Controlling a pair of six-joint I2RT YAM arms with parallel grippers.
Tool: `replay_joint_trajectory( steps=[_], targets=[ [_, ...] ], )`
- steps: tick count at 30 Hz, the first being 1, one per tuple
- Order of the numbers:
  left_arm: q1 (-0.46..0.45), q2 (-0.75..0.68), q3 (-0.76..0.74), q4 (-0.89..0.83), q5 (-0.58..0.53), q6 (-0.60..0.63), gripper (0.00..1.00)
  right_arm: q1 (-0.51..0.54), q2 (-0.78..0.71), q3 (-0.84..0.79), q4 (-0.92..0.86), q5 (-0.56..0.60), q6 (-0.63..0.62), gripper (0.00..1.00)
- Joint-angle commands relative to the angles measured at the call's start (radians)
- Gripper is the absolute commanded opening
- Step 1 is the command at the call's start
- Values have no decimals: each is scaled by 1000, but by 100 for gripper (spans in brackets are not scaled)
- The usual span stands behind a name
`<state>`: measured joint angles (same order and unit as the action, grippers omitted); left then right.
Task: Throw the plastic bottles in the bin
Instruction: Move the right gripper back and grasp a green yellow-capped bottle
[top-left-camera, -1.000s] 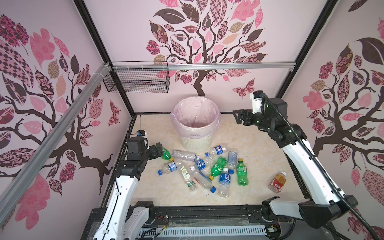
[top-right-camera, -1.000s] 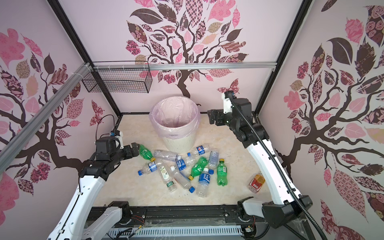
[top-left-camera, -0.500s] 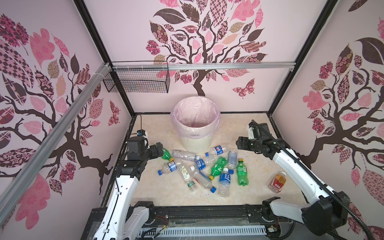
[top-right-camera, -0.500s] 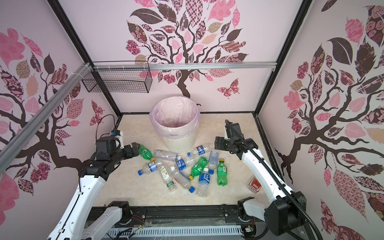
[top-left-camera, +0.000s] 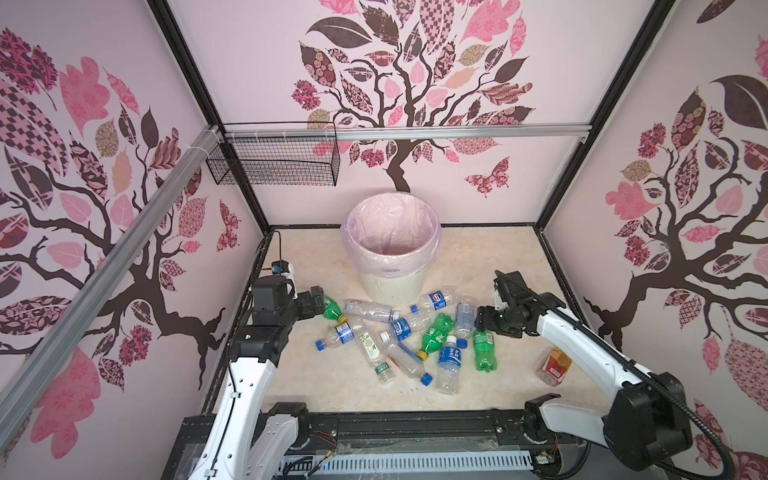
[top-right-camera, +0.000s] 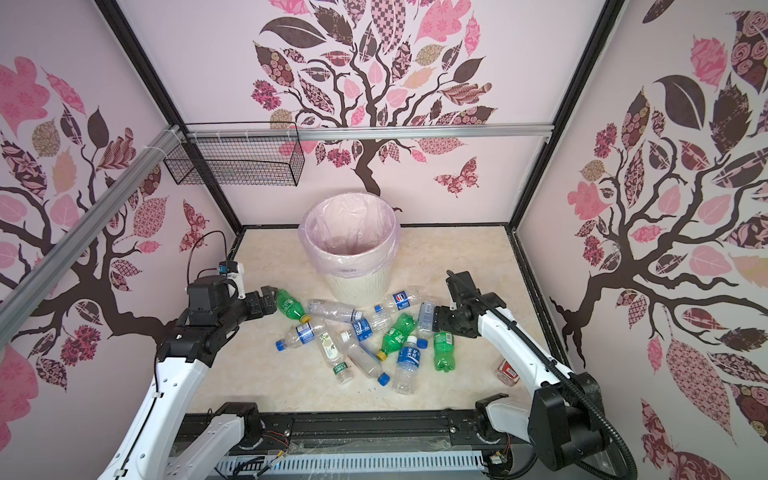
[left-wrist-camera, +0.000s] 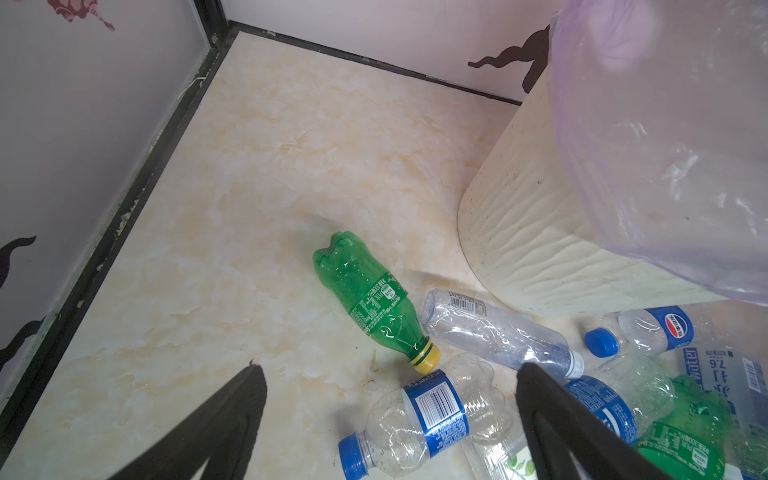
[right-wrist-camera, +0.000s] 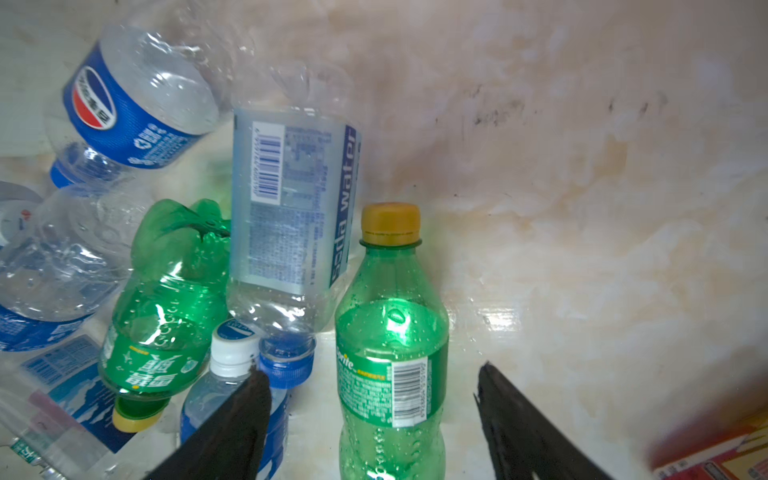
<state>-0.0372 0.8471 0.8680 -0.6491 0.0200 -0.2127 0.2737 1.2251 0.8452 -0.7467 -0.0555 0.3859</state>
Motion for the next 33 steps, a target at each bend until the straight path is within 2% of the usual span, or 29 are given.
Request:
replay_joint_trajectory(
  steps=[1, 7, 11, 26, 33],
  targets=[
    [5, 1, -34, 36, -2, -3, 98, 2, 29, 1, -7, 35, 24, 80],
    [5, -13, -50, 54, -2, -2, 98, 2, 87, -31, 44, -54, 45, 78],
    [5, -12, -53, 49, -3, 1, 98, 3, 125, -71, 74, -68, 47, 76],
    [5, 0, -60, 58, 6, -8, 98, 2, 153, -158, 188, -6, 79, 66],
    [5, -2, -64, 60, 8, -8, 98, 2, 42, -145, 208, 97, 99, 54]
  ],
)
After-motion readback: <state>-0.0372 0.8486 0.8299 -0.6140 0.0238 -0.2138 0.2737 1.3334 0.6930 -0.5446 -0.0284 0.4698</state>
